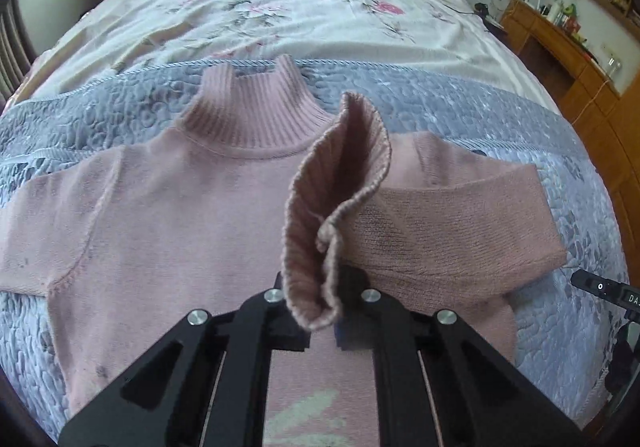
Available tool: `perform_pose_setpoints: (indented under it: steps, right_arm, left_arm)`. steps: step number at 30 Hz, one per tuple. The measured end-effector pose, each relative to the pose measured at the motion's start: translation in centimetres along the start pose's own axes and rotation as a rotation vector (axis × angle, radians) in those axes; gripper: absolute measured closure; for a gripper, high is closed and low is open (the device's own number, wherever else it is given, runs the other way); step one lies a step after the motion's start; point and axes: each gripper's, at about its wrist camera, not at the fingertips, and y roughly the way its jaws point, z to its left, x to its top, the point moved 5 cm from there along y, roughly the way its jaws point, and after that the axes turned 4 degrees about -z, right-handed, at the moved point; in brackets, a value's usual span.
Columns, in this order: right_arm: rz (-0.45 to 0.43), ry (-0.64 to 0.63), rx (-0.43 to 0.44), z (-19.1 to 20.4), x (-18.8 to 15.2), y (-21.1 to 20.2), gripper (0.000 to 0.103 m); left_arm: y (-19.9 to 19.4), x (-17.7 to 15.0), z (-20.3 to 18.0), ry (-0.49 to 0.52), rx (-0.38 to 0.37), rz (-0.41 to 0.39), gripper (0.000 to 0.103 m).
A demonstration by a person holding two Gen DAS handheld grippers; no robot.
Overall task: Fold small clothes
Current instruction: 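Lift the cuff with the right tool and fold the sleeve across the sweater body, then lay the sleeve down on the body and open the right tool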
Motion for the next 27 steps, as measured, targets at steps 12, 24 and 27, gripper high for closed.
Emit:
perform_pose_setpoints:
  steps: [12,24,27]
  right_arm:
    - [0.083,0.021,0.079,3.9,1.6,5.7,0.064]
    - [0.128,-0.048,-0.034,4.5,0.3,8.3,0.078]
    - [0.127,-0.097,-0.069,5.4,0.6,7.6,0.073]
  left_arm:
    - [-1.8,1.2,11.4,-0.131,0.144,-0.034,0.097]
    - [1.7,-2.5,17.6,-0.246,0.184,0.072,0.087]
    - [-0.2,-2.6,19.9,-0.307,0.182,0.044,0.086]
